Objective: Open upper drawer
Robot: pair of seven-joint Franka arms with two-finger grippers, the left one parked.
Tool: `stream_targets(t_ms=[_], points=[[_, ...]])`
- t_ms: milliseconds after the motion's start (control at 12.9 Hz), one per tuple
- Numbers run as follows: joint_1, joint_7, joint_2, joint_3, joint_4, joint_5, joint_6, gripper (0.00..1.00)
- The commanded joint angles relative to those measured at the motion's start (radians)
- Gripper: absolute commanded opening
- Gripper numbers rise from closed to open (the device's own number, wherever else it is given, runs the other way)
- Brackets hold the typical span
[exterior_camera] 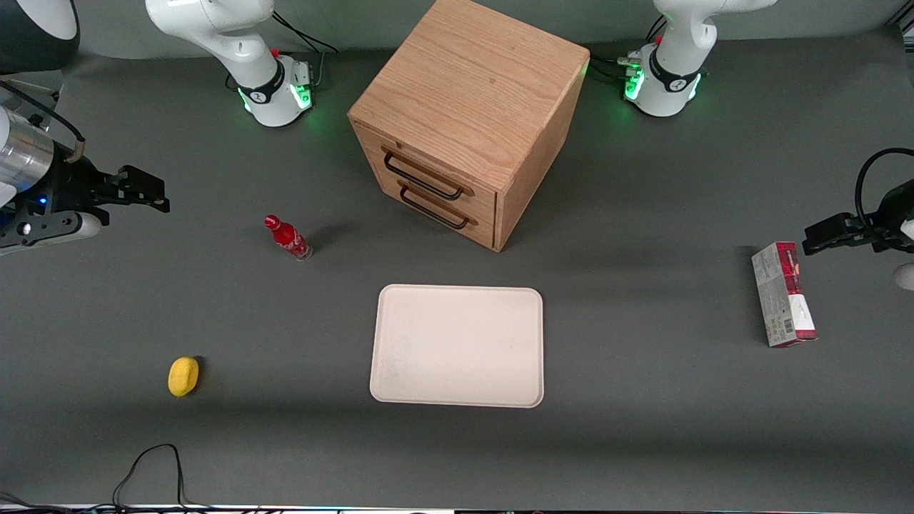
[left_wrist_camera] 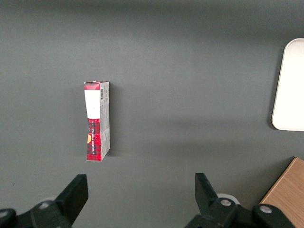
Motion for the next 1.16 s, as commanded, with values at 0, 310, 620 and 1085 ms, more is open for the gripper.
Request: stream_targets(t_ms=[0, 310, 620, 1085], points=[[0.003, -0.011, -0.008, -0.008, 0.008, -0.015, -0.015, 1.0], [0.009, -0.014, -0.003, -0.008, 0.008, -0.014, -0.016, 1.0], [0.017, -0.014, 0.004, 0.001, 0.011, -0.014, -0.018, 1.0], [0.116, 0.01, 0.035, 0.024, 0.028, 0.043, -0.001, 1.0]])
